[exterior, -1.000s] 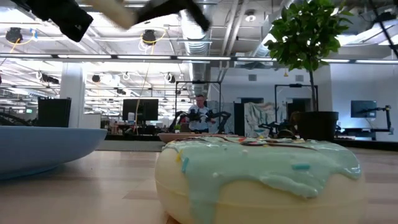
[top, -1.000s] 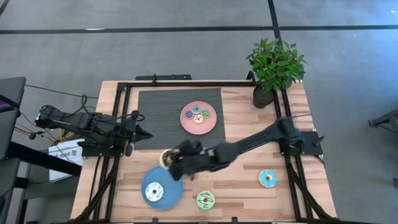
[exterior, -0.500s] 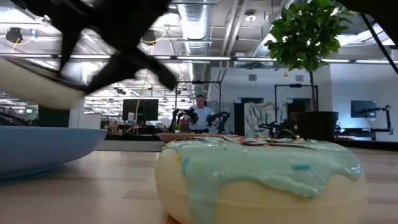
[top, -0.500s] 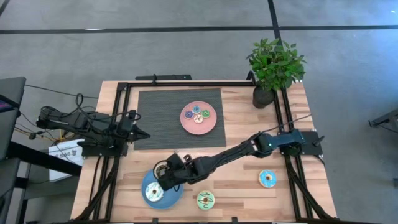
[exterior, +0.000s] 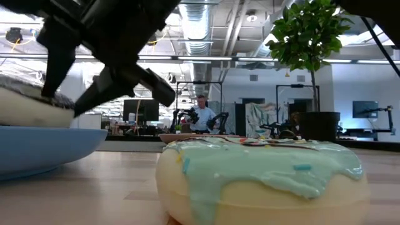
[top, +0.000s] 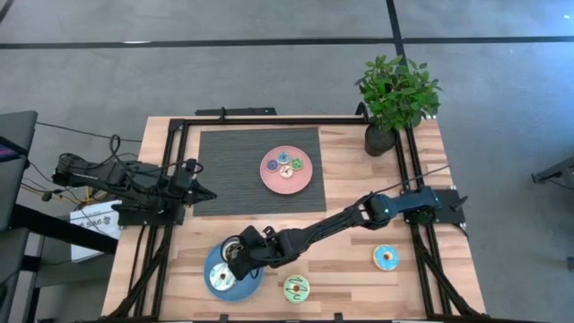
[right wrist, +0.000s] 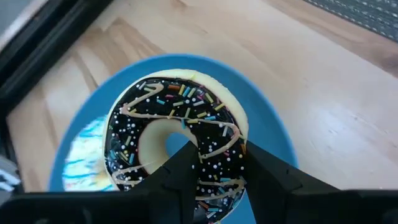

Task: Pick & Place donuts
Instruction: Put the big black donut on the blue plate

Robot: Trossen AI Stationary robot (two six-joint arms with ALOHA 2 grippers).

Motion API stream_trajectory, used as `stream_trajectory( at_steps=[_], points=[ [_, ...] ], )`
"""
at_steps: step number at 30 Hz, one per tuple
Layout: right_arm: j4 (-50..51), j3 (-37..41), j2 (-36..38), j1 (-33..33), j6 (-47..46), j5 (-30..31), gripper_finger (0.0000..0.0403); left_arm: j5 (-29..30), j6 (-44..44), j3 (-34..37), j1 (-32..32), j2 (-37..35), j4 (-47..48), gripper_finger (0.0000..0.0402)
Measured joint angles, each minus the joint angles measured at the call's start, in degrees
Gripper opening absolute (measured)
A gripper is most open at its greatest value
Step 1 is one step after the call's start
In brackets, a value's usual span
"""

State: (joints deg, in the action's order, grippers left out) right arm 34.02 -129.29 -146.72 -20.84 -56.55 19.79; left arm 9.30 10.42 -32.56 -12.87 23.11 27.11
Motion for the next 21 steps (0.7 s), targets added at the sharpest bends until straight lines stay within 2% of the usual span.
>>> stream_trajectory(
  at_steps=[16,21],
  points=[
    [-3.92,0.06,-0.13,0.74,3.85,-0.21,0.0109,0.02,2.25,0.0,0.01,0.0,-0.07,0.0],
    [-4.24,0.06,-0.69,0.72,4.09,-0.2,0.0133,0.02,2.27,0.0,0.0,0.0,-0.05,0.0]
  ],
)
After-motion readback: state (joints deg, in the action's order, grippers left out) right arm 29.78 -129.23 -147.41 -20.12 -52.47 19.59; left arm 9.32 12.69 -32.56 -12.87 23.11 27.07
